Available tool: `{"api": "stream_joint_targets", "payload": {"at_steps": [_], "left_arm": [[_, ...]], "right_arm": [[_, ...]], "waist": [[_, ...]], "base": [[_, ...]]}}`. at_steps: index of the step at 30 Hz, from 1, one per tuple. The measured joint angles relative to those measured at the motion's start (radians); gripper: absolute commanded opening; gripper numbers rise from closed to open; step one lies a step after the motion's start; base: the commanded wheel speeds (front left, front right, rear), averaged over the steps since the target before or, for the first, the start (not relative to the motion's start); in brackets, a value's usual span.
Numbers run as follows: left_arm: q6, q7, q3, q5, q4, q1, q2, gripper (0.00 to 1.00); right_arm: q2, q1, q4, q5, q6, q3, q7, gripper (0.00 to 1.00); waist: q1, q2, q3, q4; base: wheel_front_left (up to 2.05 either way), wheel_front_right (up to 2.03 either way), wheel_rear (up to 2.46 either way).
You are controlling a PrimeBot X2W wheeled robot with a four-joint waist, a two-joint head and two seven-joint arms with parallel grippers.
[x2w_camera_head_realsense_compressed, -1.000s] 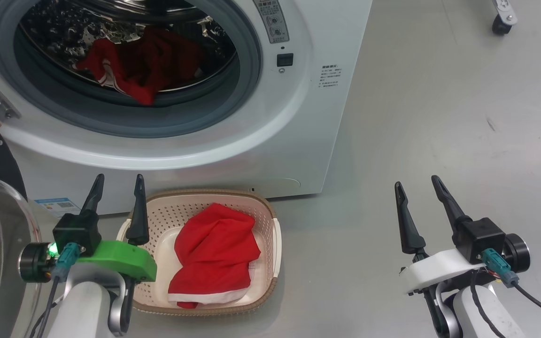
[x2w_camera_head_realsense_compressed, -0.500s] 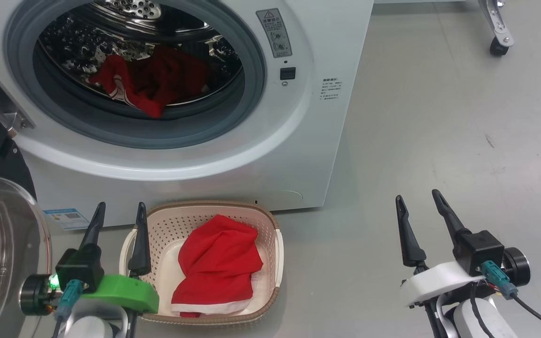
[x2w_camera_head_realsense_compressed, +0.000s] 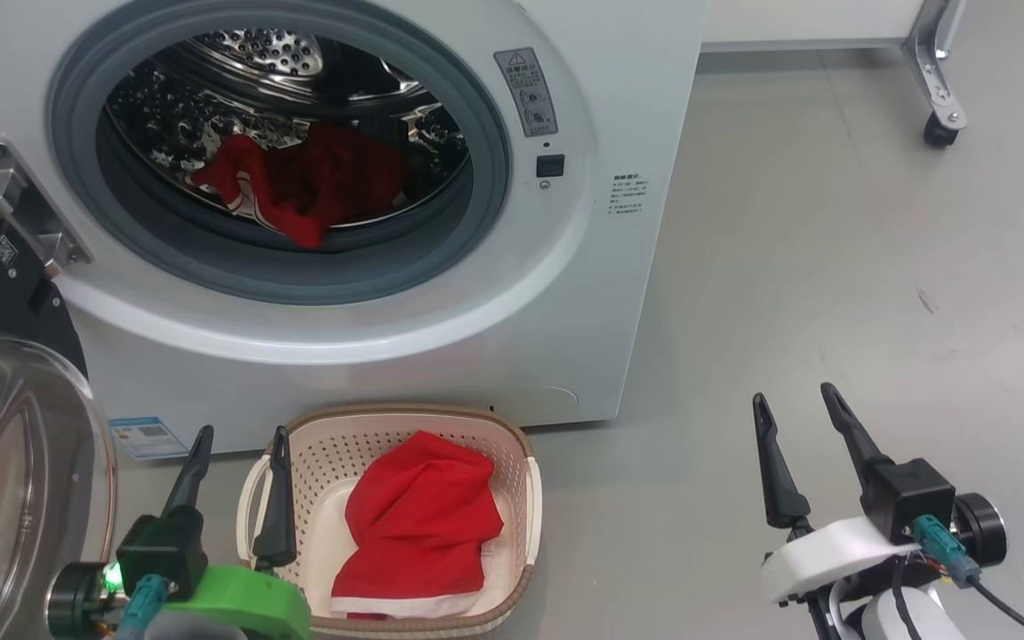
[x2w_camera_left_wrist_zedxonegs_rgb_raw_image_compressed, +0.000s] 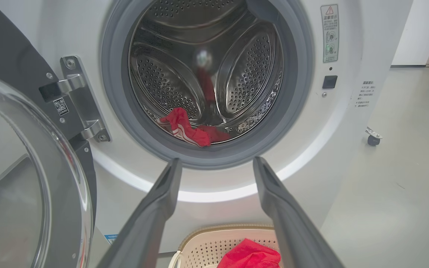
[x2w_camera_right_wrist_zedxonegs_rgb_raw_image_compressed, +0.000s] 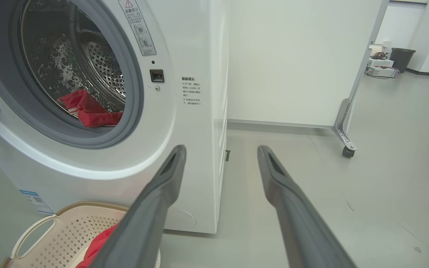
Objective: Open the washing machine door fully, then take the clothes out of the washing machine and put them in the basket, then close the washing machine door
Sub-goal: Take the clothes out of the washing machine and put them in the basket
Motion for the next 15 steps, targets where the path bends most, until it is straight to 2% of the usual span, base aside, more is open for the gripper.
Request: {"api": "stream_joint_targets", "payload": {"at_steps": [15], "left_arm": [[0.009, 0.044, -0.004, 0.0, -0.084, 0.066, 0.007, 1.0]], "right_arm": [[0.0, 0.035, -0.023, 0.001, -0.008, 0.003, 0.018, 1.0]], "waist": [[0.0, 0.0, -0.027, -0.001]], "base": [[0.0, 0.0, 0.0]]}}
